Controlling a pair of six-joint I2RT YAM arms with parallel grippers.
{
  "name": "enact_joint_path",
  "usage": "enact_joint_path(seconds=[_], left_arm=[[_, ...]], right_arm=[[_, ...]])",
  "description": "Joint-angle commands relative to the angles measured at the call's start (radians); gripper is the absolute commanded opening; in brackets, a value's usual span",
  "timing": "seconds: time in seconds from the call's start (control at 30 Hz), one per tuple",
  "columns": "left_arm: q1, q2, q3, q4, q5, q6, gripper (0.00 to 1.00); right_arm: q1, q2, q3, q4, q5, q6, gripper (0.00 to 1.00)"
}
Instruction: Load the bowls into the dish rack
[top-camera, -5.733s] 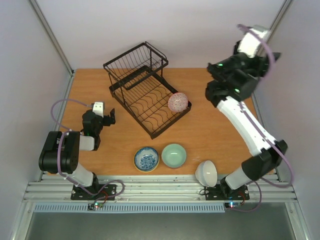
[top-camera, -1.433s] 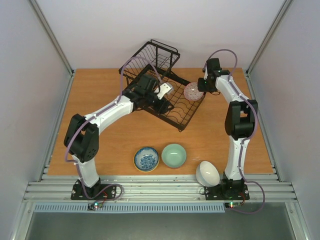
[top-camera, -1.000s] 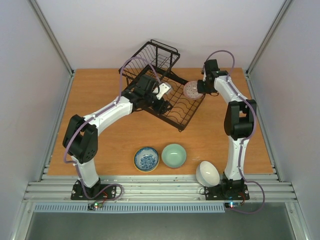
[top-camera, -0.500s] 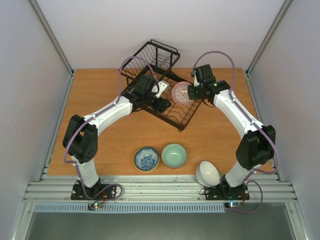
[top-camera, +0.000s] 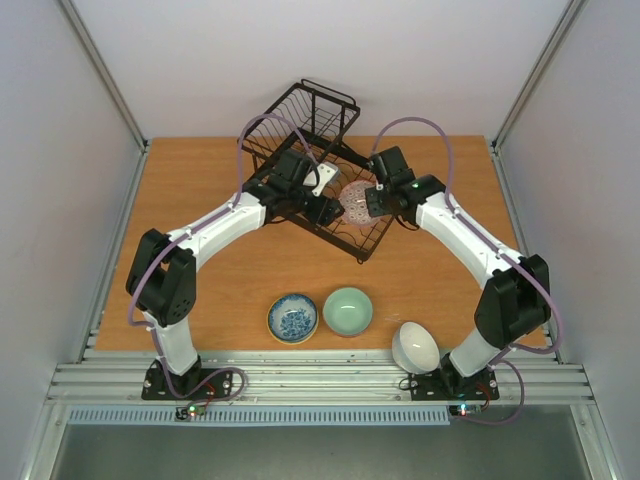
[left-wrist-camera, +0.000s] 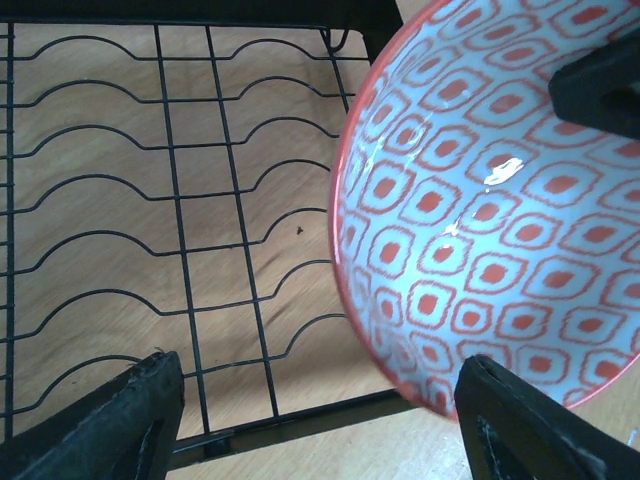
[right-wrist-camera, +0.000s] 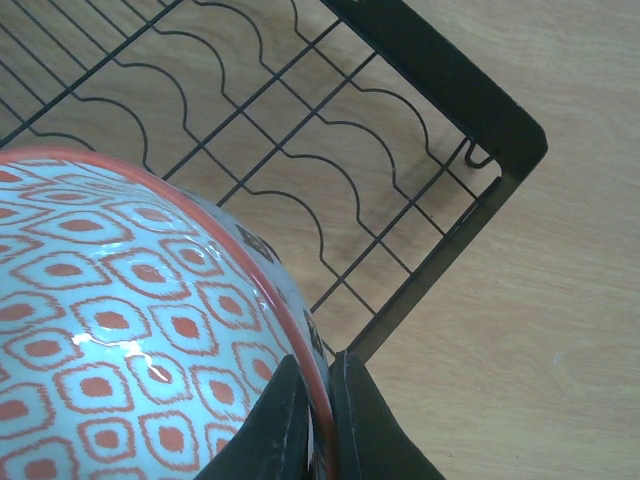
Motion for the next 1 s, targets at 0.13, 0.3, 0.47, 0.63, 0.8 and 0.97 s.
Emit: enact_joint_path(seconds=[0.13,0.3,0.47,0.63,0.8,0.97], left_arm=[[-0.003,0.01,0.025,0.032,0.031,-0.022,0.69],[-0.009,0.025,0.054,0.001,0.045,-0.025,0.04],[-0.012,0.027,0.064,-0.02,0.063,-0.016,0.0],[-0.004,-0.007,0.036,-0.016,0.133,0.001,0.0],[0.061,-0.064,-0.038,0.042,0.289,-0.01,0.0],[0.157,-0.082,-0.085,0.117,0.452,-0.072,0.0]], right_arm=[[0.084,-0.053,0.012,0.044,0.043,0.022,0.01],[0.105,-0.07,0.003,0.061,0.051,0.024,0.01],[0.108,-0.089,-0.017,0.087,0.026,0.024,0.01],[0.108,-0.136,-0.058,0.114,-0.008,0.038,0.2],[0.091,-0.24,-0.123,0.143,-0.147,0.056,0.51],[0.006,-0.299,-0.185,0.161,-0.425,0.129,0.61]])
